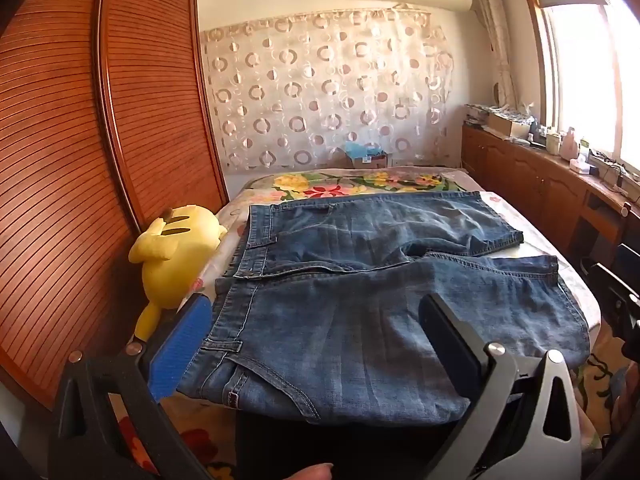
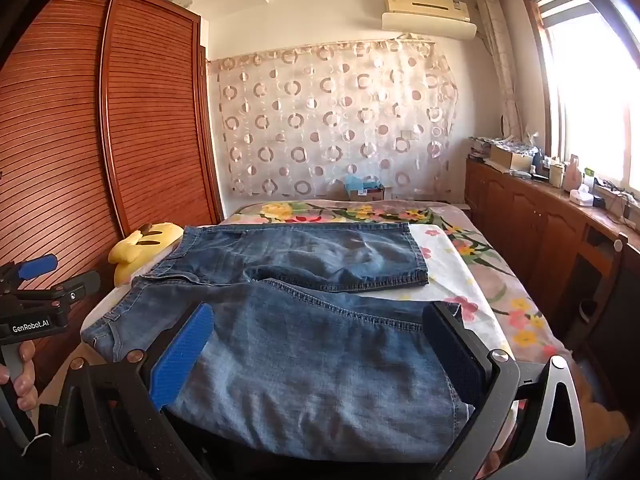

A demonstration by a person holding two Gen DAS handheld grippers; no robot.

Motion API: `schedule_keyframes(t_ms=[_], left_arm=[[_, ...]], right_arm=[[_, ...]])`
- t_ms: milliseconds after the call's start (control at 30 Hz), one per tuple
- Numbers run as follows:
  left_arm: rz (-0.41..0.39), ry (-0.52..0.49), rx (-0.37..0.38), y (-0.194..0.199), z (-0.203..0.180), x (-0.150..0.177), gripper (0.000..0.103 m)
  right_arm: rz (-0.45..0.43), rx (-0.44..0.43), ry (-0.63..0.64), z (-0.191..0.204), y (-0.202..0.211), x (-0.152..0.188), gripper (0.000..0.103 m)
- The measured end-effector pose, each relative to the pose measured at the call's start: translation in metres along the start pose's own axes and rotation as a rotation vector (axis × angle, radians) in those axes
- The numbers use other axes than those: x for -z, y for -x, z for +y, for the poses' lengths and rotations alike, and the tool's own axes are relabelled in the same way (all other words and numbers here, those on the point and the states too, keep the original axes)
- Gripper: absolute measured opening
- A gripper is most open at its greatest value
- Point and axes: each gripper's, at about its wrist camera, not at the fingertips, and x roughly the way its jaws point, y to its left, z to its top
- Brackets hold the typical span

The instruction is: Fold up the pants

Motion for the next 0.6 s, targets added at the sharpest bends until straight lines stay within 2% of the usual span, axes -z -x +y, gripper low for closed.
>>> schedule_keyframes(t_ms=[600], left_arm=[[0.007,-0.009,-0.011,0.0013,-0.0006,0.004,0.103]], right_arm=[[0.004,0.008,-0.004,-0.0012,-0.001,0.0002,0.103]])
